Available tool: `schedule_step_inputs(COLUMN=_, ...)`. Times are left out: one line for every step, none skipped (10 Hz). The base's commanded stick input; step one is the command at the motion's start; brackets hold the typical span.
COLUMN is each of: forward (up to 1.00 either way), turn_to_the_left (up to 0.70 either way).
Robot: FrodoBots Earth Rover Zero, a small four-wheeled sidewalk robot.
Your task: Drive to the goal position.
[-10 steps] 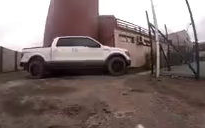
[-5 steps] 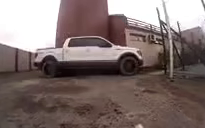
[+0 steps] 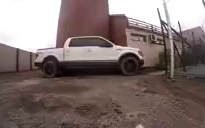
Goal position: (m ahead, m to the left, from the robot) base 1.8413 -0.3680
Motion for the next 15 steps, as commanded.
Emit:
schedule_step_inputs(forward=0.0, turn_to_the_left=0.7)
schedule_step_inputs(forward=0.0, turn_to_the_left=0.7)
schedule_step_inputs(forward=0.0, turn_to_the_left=0.7)
schedule_step_inputs(forward=0.0, turn_to_the_left=0.7)
schedule_step_inputs(forward=0.0, turn_to_the_left=0.7)
schedule_step_inputs(forward=0.0, turn_to_the_left=0.7)
schedule_step_inputs(forward=0.0, turn_to_the_left=0.7)
schedule_step_inputs(forward=0.0, turn_to_the_left=0.7)
schedule_step_inputs(forward=0.0, turn_to_the_left=0.7)
schedule_step_inputs(forward=0.0, turn_to_the_left=0.7)
schedule_step_inputs(forward=0.0, turn_to_the_left=0.7)
schedule_step_inputs(forward=0.0, turn_to_the_left=0.7)
schedule_step_inputs(forward=0.0, turn_to_the_left=0.7)
schedule_step_inputs(forward=0.0, turn_to_the_left=0.7)
schedule_step_inputs(forward=0.0, turn_to_the_left=0.7)
